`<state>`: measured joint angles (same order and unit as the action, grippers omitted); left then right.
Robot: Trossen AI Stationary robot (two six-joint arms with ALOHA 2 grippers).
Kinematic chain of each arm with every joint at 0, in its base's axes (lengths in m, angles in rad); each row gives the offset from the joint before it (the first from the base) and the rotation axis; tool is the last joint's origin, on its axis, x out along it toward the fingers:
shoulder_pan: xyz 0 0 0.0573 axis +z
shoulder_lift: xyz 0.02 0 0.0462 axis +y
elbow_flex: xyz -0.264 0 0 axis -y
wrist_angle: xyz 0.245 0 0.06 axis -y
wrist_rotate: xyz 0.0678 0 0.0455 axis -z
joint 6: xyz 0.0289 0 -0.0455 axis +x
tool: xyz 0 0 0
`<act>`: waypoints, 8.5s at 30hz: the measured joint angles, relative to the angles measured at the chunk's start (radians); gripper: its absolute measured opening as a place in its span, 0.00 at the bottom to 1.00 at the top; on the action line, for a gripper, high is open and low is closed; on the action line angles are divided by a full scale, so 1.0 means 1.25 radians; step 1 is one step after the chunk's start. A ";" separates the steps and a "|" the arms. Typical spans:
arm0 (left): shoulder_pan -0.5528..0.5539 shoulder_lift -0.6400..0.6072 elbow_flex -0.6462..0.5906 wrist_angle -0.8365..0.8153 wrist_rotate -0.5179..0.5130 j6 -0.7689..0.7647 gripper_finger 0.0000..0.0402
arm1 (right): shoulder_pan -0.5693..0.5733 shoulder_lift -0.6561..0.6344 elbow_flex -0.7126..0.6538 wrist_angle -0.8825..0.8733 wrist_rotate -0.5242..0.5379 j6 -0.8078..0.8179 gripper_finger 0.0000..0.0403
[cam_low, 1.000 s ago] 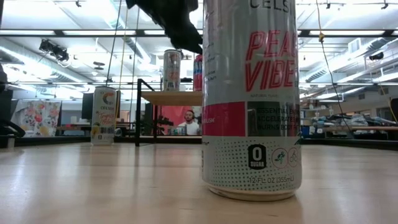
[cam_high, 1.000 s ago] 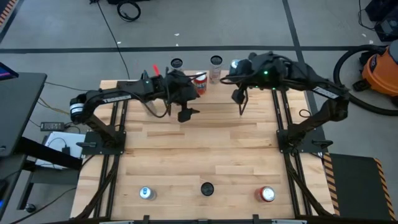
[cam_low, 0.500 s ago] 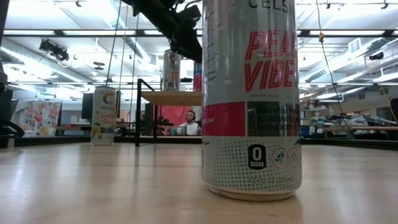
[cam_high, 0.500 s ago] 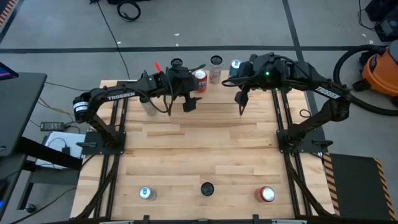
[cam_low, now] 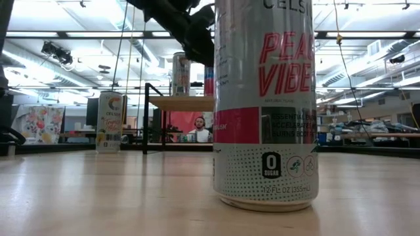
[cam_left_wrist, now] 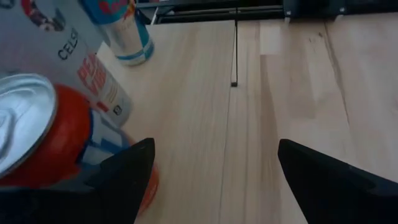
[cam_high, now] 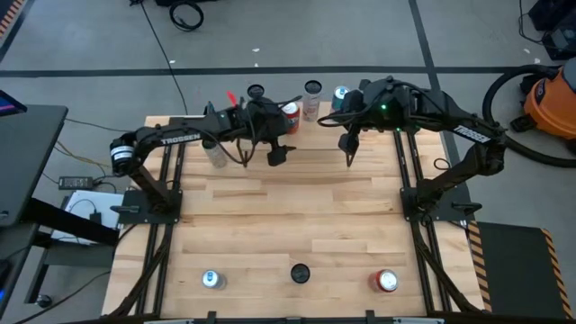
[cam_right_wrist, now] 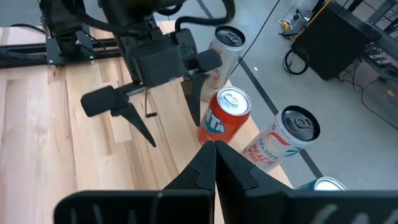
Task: Place canned beverage on shelf
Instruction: Put the top red soda can on the shelf, then put the white pink soda can on the shelf aligned with the other white pink soda can
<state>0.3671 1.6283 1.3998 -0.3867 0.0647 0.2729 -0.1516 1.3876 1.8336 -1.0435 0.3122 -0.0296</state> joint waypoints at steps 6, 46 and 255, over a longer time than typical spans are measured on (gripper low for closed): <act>0.008 0.032 0.000 0.032 -0.030 0.003 0.88 | 0.000 0.000 0.000 -0.013 0.000 0.000 0.03; -0.108 -0.191 0.002 -0.227 -0.098 -0.106 0.88 | 0.138 -0.001 -0.001 -0.194 -0.021 0.110 0.03; -0.475 -0.252 0.001 -0.304 -0.195 -0.494 0.88 | 0.522 0.472 -0.172 0.326 -0.246 0.157 0.65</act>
<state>-0.2268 1.3132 1.4010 -0.7666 -0.1791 -0.3450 0.5013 1.9778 1.6180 -0.6361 0.0048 0.1668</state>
